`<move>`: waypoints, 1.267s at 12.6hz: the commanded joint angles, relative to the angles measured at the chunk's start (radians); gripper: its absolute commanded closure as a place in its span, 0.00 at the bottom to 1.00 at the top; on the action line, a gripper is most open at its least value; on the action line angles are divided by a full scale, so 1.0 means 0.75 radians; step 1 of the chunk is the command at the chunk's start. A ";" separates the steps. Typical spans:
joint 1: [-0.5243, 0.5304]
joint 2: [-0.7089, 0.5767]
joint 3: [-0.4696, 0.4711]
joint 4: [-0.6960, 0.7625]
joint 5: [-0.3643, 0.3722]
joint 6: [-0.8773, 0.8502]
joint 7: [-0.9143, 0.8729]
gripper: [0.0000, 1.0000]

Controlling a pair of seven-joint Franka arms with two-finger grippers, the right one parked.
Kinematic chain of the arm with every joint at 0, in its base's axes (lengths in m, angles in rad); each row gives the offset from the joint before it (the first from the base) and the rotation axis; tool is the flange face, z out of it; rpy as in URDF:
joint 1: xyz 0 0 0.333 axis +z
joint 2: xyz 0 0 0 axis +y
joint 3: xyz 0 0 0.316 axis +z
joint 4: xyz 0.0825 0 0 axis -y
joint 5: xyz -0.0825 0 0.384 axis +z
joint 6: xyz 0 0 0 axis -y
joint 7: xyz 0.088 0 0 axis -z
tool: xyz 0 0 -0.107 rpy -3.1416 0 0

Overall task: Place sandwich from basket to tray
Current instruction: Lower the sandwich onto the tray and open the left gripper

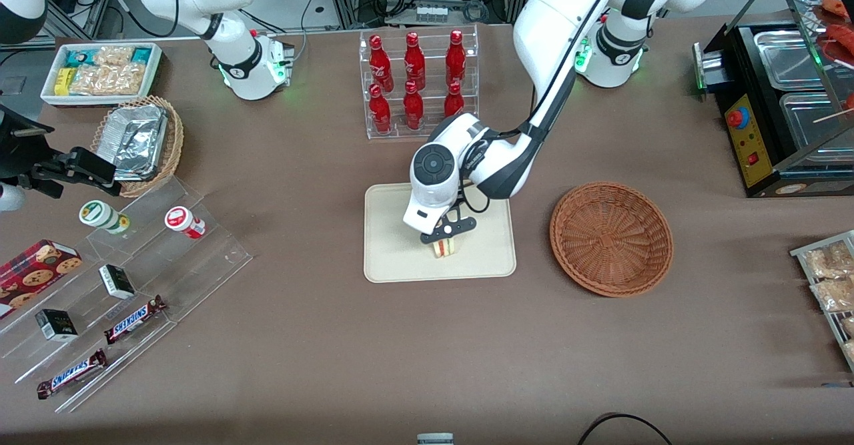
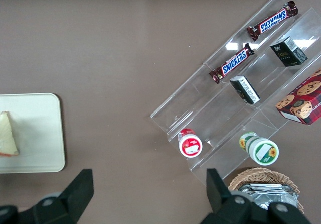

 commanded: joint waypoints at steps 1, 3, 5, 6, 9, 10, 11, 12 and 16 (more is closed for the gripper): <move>-0.018 0.025 0.012 0.047 -0.019 -0.003 -0.020 0.71; -0.018 0.013 0.012 0.049 -0.011 -0.013 -0.012 0.00; -0.014 -0.040 0.014 0.049 -0.005 -0.036 0.001 0.00; -0.016 -0.065 0.014 0.049 -0.001 -0.052 0.001 0.00; -0.002 -0.183 0.018 0.045 -0.001 -0.213 0.005 0.00; -0.002 -0.216 0.022 0.047 0.003 -0.285 0.009 0.00; -0.002 -0.247 0.024 0.045 0.007 -0.330 0.025 0.00; -0.002 -0.269 0.027 0.043 0.025 -0.361 0.098 0.00; 0.000 -0.347 0.086 -0.012 0.101 -0.500 0.184 0.00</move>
